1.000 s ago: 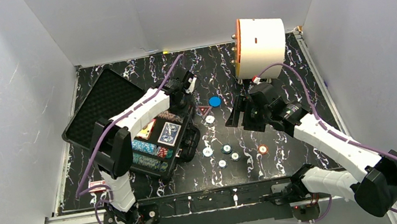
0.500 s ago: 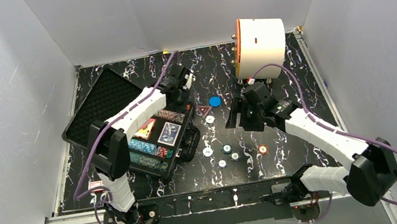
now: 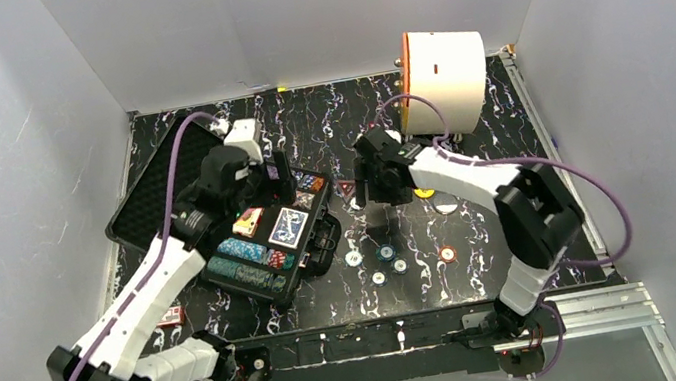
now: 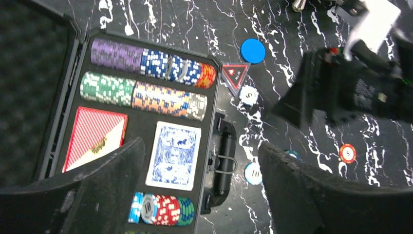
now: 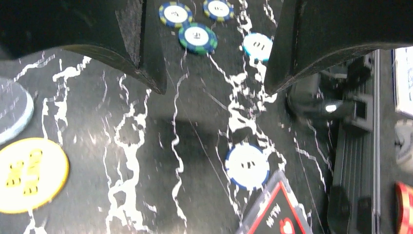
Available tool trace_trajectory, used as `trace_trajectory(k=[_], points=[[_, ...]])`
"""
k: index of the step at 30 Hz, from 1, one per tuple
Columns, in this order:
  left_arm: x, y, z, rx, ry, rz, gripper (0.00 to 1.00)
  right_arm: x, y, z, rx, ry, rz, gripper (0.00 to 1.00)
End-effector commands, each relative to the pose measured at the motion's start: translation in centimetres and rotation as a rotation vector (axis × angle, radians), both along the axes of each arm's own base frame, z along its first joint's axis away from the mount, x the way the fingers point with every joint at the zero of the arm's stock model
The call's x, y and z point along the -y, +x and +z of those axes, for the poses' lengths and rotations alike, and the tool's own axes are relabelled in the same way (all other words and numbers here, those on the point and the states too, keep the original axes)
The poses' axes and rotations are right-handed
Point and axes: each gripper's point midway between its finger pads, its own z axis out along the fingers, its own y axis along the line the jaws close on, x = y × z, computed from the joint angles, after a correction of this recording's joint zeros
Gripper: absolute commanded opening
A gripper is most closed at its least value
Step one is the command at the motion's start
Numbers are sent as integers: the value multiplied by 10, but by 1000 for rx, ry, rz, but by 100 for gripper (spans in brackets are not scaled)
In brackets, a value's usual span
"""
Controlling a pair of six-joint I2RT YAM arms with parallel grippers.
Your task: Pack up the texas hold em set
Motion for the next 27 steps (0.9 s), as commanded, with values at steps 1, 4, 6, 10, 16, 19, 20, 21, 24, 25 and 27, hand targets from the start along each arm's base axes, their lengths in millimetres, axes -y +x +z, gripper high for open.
trace_trajectory(k=[1,4,6,10,16,19,20,21,24,25,27], points=[[-13,-15,0,36,-87,62,92,-11,29,-4,42,-75,9,81],[-28,-25,-1,52,-102,113,99,-18,34,-20,3,-121,32,79],[-34,-30,-1,61,-104,132,98,-21,36,-27,-12,-151,40,79],[-40,-34,5,108,-121,136,98,-29,41,-35,-24,-161,51,76],[-44,-36,11,171,-169,154,98,-38,43,-49,-33,-198,89,73],[-44,-35,6,162,-172,162,98,-39,43,-56,-49,-226,110,71],[-42,-34,4,157,-173,158,98,-39,42,-58,-50,-234,117,71],[-41,-34,2,149,-174,156,98,-38,43,-60,-47,-248,118,71],[-37,-31,-4,128,-170,152,98,-37,43,-67,-26,-268,131,68],[-36,-30,-6,122,-169,153,98,-37,43,-69,-23,-270,133,67],[-35,-29,-7,117,-165,155,98,-35,43,-75,-23,-278,141,64]])
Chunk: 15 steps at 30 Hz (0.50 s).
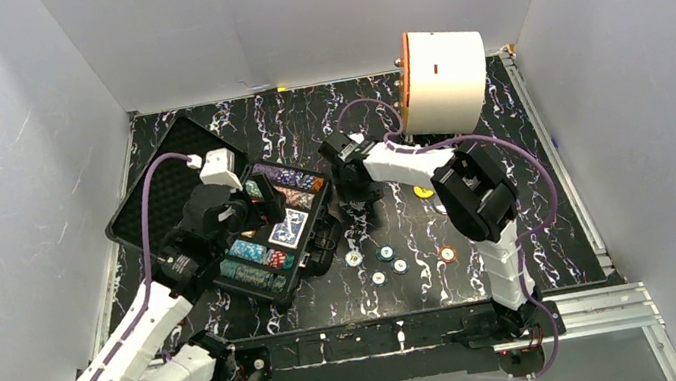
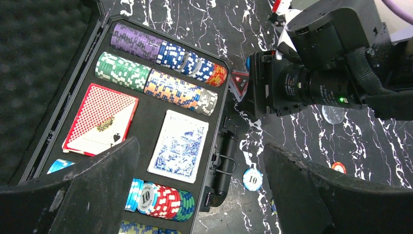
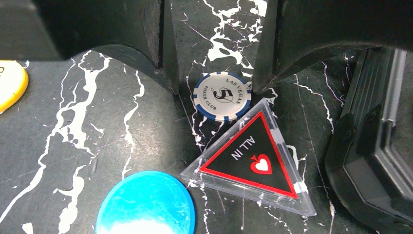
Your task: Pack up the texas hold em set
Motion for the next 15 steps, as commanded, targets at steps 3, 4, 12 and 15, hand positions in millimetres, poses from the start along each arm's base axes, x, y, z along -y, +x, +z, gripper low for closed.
trace_trajectory(k=[3,4,12,15], points=[[1,8,0,5,-10,22,99,11,1,-26,7,-81,40,60],[1,8,-1,2,-8,22,98,12,0,-27,5,-89,45,59],[3,8,-11,-31,-19,33,98,24,-6,-30,-5,-134,41,42],[7,8,-14,-41,-33,21,98,26,-9,-21,-1,-122,28,41]])
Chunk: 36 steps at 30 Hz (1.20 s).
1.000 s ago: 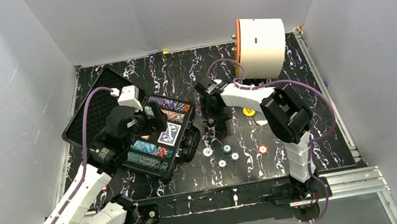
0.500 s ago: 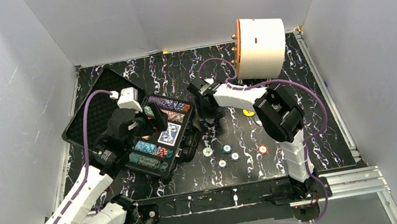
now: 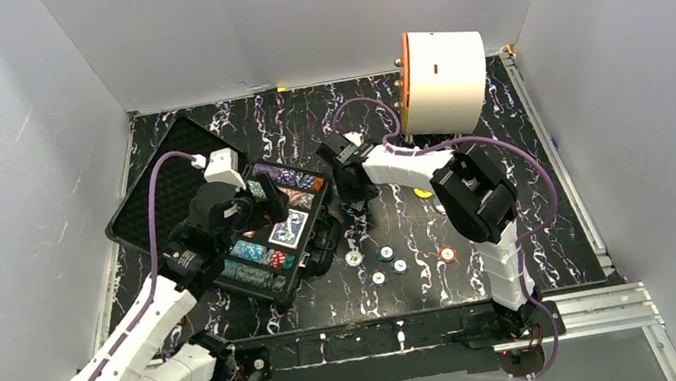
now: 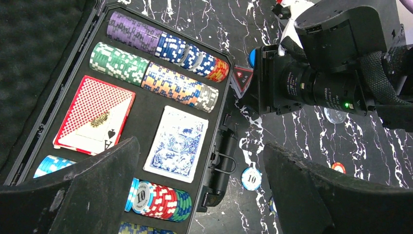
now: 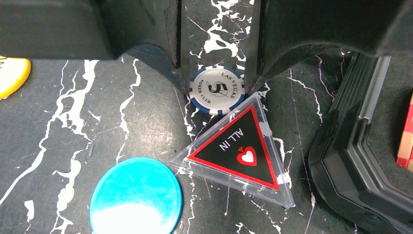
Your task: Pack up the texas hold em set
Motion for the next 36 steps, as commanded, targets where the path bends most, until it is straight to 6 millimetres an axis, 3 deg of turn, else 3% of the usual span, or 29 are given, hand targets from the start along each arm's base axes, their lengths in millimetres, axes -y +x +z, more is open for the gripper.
trace_trajectory(k=[1,5,14,20,27,31,36], points=[[5,3,0,3,-39,4,98,31,-19,-16,-48,-108,-19,41],[17,1,-12,-51,-68,-32,98,30,-29,1,-43,-39,-26,41],[69,-15,-43,-206,-185,-263,98,21,-49,34,-32,161,-122,42],[90,-19,-58,-265,-252,-332,90,13,-55,66,13,311,-172,43],[118,-26,-65,-278,-319,-411,74,5,-60,99,38,477,-234,44],[134,-32,-68,-244,-355,-450,74,0,-56,117,74,545,-257,44],[142,-21,-63,-182,-433,-416,79,-6,-61,142,62,654,-304,44]])
